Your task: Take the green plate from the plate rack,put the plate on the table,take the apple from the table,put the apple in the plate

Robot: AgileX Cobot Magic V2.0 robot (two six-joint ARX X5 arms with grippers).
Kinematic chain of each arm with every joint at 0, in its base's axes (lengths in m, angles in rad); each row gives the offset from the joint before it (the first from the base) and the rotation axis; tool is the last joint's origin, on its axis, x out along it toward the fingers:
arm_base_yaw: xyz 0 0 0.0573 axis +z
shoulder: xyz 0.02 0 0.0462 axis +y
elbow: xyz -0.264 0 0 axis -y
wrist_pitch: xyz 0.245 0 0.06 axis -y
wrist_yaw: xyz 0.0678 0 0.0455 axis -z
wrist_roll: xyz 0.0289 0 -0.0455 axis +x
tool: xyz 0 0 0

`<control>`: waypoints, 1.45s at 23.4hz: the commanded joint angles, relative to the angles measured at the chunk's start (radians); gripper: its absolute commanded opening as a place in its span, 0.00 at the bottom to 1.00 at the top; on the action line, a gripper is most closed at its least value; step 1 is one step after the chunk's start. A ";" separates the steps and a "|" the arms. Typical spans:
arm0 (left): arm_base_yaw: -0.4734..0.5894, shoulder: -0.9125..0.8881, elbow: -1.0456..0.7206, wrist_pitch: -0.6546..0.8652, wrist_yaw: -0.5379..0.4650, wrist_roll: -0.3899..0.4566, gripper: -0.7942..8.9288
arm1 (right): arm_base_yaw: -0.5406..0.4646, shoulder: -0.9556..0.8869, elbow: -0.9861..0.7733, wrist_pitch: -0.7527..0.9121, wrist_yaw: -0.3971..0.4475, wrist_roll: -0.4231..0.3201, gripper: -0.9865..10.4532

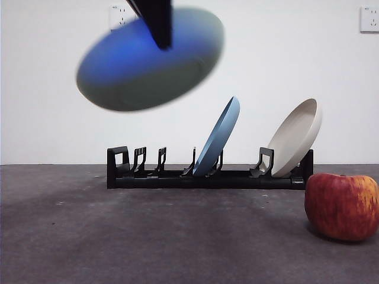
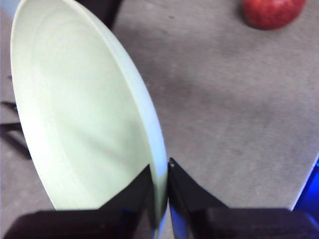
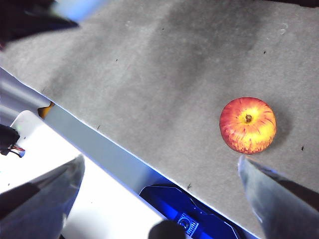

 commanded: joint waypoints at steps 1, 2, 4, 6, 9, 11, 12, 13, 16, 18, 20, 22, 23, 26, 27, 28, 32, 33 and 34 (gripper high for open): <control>-0.040 0.070 -0.007 0.017 -0.051 0.010 0.08 | 0.002 -0.001 0.004 -0.002 0.002 0.007 0.66; -0.048 0.094 -0.007 0.019 -0.055 0.010 0.08 | 0.002 -0.001 0.004 -0.002 0.002 0.006 0.66; -0.057 0.141 -0.007 0.028 -0.053 0.010 0.08 | 0.002 -0.001 0.004 -0.002 0.002 0.006 0.66; -0.068 0.184 -0.007 0.042 -0.053 0.010 0.08 | 0.002 -0.001 0.004 -0.002 0.002 0.006 0.66; -0.075 0.238 -0.007 0.058 -0.047 0.009 0.08 | 0.002 -0.001 0.004 -0.002 0.002 0.006 0.66; -0.076 0.265 -0.012 0.069 -0.029 0.005 0.08 | 0.002 -0.001 0.004 -0.002 0.002 0.006 0.66; -0.076 0.273 -0.023 0.086 -0.020 0.004 0.08 | 0.002 -0.001 0.004 -0.002 0.002 0.006 0.66; -0.076 0.275 -0.042 0.110 -0.020 0.003 0.08 | 0.002 -0.001 0.004 -0.002 0.002 0.006 0.66; -0.081 0.275 -0.125 0.180 -0.022 0.003 0.08 | 0.002 -0.001 0.004 -0.002 0.002 0.006 0.66; -0.081 0.275 -0.191 0.212 -0.045 0.005 0.08 | 0.002 -0.001 0.004 -0.001 0.002 0.006 0.66; -0.091 0.275 -0.262 0.270 -0.055 0.011 0.08 | 0.002 0.000 0.004 0.000 0.002 0.005 0.66; -0.101 0.275 -0.322 0.344 -0.055 0.011 0.08 | 0.002 0.000 0.004 0.000 0.002 0.005 0.66; -0.106 0.275 -0.346 0.380 -0.052 0.010 0.08 | 0.002 0.000 0.004 0.000 0.002 0.005 0.66; -0.115 0.275 -0.414 0.482 -0.021 -0.013 0.07 | 0.002 0.000 0.004 -0.001 0.002 0.006 0.66; -0.115 0.275 -0.417 0.483 0.008 -0.023 0.08 | 0.002 0.000 0.004 -0.001 0.002 0.006 0.66; -0.115 0.275 -0.417 0.486 0.043 -0.040 0.09 | 0.002 0.000 0.004 -0.001 0.002 0.006 0.66; -0.115 0.275 -0.417 0.499 0.098 -0.070 0.41 | 0.002 0.001 0.004 -0.001 0.002 0.006 0.66; -0.115 0.275 -0.417 0.499 0.108 -0.070 0.41 | 0.002 0.002 0.004 -0.001 0.002 0.006 0.66; -0.115 0.275 -0.415 0.499 0.107 -0.070 0.41 | 0.002 0.005 0.004 -0.001 0.002 0.006 0.66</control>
